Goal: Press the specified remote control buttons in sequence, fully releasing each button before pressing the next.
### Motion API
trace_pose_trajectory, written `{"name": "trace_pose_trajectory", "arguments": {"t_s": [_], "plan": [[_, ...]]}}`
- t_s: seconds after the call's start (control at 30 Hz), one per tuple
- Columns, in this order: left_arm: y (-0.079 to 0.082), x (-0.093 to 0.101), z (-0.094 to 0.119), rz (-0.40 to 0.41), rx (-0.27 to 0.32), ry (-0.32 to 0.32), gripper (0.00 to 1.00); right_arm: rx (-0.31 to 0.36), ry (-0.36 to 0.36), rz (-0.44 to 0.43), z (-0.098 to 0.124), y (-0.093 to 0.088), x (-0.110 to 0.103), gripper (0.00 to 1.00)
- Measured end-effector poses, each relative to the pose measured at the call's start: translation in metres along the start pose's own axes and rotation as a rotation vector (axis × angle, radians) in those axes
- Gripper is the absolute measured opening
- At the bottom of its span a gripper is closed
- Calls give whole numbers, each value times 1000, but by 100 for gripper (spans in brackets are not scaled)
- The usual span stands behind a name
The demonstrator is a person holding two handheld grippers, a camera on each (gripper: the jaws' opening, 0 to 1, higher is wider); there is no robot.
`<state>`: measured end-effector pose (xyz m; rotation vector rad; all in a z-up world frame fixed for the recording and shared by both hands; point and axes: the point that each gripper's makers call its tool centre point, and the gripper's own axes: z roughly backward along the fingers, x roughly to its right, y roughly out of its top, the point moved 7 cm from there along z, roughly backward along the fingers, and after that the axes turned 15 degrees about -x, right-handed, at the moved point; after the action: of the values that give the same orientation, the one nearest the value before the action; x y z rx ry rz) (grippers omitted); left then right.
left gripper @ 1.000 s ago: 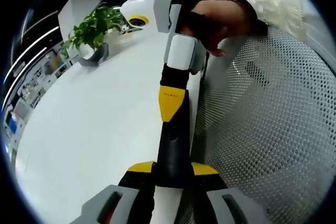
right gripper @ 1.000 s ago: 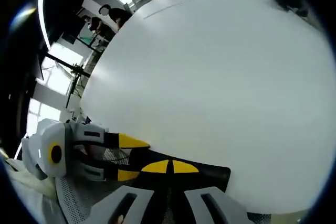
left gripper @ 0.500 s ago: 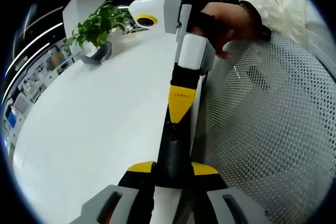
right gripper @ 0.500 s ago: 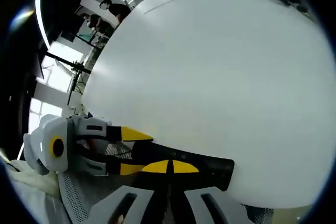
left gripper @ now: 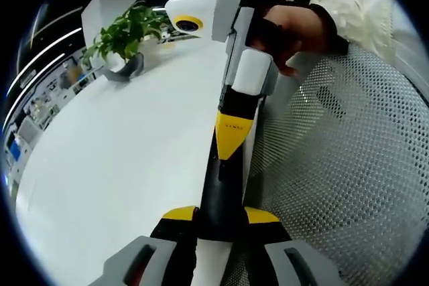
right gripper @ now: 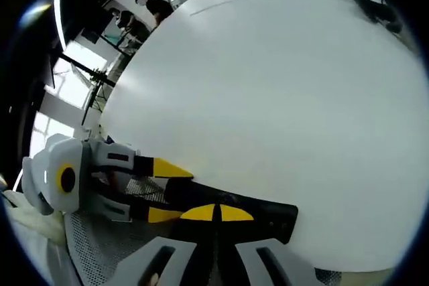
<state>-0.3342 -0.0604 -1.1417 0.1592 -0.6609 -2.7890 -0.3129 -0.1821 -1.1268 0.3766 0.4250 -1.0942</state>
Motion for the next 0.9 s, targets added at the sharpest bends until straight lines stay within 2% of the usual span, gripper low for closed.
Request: {"name": "trace_pose_trajectory", "arguments": {"t_s": [0.23,0.37,0.53,0.63,0.77,0.9], "plan": [[0,-1,0,4,-2,2,26,39,-42,50,1,4,-1,0],[1,-1,0,12,-5,-2,26,38,-39,48,1,5,0,0],[1,-1,1,21,-2,-5,26,25,-24,31,2,4,0,0],[0,-1,1,19,0,-4,26,21,-74,57,5,3,0,0],[0,-1,1,22,-3,-6,26,7,-30,31,6,2,-2,0],[0,-1,1,25,-2,-8,26,-21,-41,11,5,-1,1,0]]}}
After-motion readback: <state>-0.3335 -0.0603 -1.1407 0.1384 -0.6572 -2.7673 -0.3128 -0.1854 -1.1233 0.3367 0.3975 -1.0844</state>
